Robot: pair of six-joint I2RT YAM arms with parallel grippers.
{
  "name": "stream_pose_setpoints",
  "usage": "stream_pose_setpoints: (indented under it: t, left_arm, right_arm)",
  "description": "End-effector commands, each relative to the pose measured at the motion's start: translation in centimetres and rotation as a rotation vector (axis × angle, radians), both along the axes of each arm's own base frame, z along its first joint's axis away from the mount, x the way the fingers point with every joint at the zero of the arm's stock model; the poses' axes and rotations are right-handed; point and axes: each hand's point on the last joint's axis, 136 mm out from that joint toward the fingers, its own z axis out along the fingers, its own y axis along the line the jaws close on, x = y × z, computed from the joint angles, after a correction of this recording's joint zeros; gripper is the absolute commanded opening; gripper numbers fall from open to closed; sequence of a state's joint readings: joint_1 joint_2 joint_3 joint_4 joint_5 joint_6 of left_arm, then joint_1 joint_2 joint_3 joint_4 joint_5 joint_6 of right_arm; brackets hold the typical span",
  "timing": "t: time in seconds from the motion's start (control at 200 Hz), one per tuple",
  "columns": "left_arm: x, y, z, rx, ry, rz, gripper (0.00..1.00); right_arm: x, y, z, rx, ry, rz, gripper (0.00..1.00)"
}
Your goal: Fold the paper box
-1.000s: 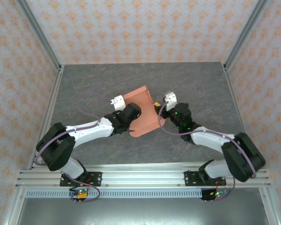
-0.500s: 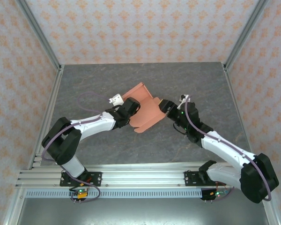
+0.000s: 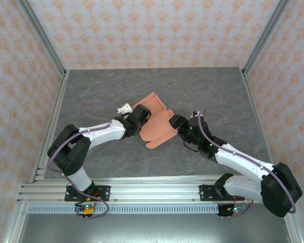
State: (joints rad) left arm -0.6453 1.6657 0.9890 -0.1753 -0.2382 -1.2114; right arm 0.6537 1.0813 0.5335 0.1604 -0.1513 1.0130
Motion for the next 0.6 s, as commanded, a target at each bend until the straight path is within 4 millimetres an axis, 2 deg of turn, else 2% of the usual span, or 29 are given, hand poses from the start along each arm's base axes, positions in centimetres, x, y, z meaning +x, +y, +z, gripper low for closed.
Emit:
stream_pose_setpoints:
  t: [0.0,0.125,0.22,0.325,0.486,0.596]
  left_arm:
    - [0.9,-0.5,1.2,-0.054,-0.037,0.035,0.00]
    - [0.9,0.4,0.9,-0.046,-0.035,0.059,0.00]
    - [1.0,0.8,0.9,-0.051,-0.036,0.073,0.00]
    - [1.1,0.6,0.9,-0.078,-0.030,0.083,0.00]
    - [1.0,-0.4,0.9,-0.147,-0.006,0.085,0.00]
    - [1.0,-0.8,0.8,-0.166,0.009,0.084,0.00]
  right_arm:
    - [-0.7,-1.8,0.1,-0.057,0.010,-0.059,0.69]
    - [-1.1,-3.4,2.2,-0.084,-0.042,-0.099,0.72]
    - [-1.4,-3.8,2.4,-0.101,-0.039,-0.102,0.75]
    - [-1.6,-3.0,1.7,-0.074,-0.015,-0.070,0.75]
    - [-1.7,-0.2,1.1,0.018,-0.026,0.021,0.74]
    - [-1.5,0.9,0.6,0.024,-0.015,0.046,0.74]
